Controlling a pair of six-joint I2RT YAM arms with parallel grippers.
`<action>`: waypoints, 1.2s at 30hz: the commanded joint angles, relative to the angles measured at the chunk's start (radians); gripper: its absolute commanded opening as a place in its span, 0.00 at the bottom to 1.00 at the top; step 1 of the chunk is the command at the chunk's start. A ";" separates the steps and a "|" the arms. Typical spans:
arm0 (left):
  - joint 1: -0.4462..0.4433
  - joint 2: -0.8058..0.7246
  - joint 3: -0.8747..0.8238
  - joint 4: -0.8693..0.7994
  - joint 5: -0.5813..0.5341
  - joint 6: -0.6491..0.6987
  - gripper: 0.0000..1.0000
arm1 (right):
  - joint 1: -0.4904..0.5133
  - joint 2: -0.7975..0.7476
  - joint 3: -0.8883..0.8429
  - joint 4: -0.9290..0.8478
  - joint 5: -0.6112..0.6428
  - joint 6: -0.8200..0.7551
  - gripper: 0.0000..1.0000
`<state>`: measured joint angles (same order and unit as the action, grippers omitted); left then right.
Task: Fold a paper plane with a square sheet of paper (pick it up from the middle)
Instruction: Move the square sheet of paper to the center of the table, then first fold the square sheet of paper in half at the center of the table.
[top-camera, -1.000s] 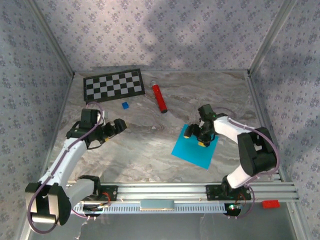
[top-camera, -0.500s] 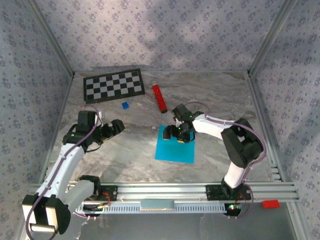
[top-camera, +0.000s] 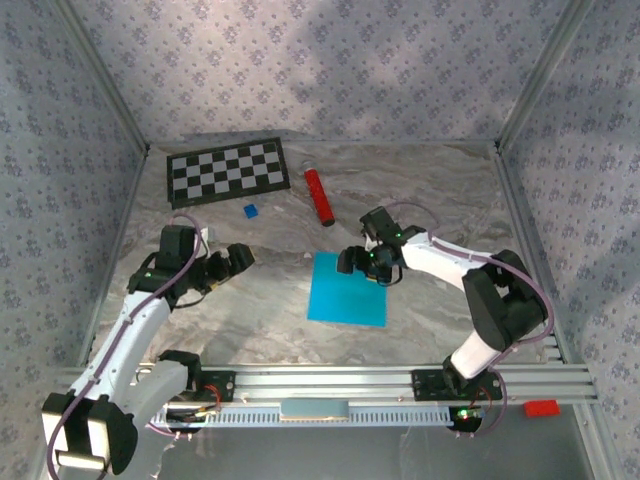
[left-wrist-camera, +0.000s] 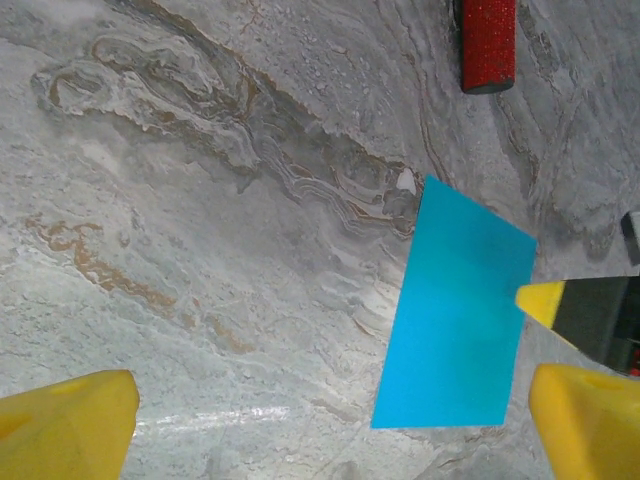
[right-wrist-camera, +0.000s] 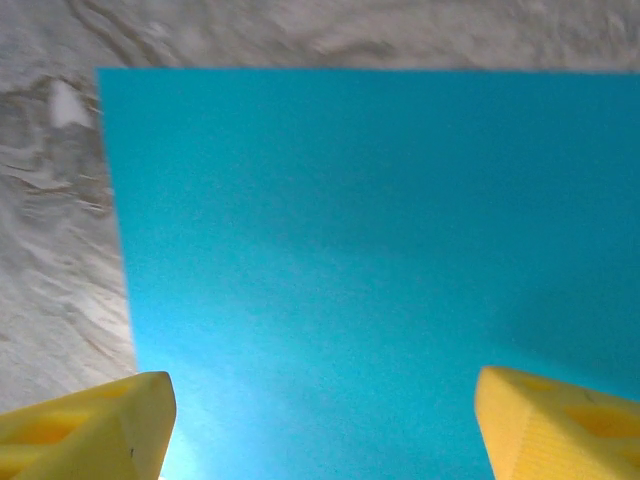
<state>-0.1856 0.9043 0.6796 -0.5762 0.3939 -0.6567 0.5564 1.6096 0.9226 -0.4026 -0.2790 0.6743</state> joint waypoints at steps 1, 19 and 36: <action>-0.011 -0.014 -0.007 -0.015 0.006 -0.011 1.00 | 0.007 0.008 -0.033 0.047 -0.064 0.040 0.79; -0.092 0.038 -0.003 0.005 -0.015 -0.030 1.00 | 0.141 0.180 0.089 0.111 -0.105 0.101 0.77; -0.483 0.478 0.338 -0.132 -0.357 -0.124 0.87 | -0.027 -0.391 -0.222 0.130 0.295 0.082 0.89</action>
<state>-0.6174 1.2926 0.9421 -0.6411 0.1188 -0.7391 0.6010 1.2366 0.7563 -0.2104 0.0128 0.7773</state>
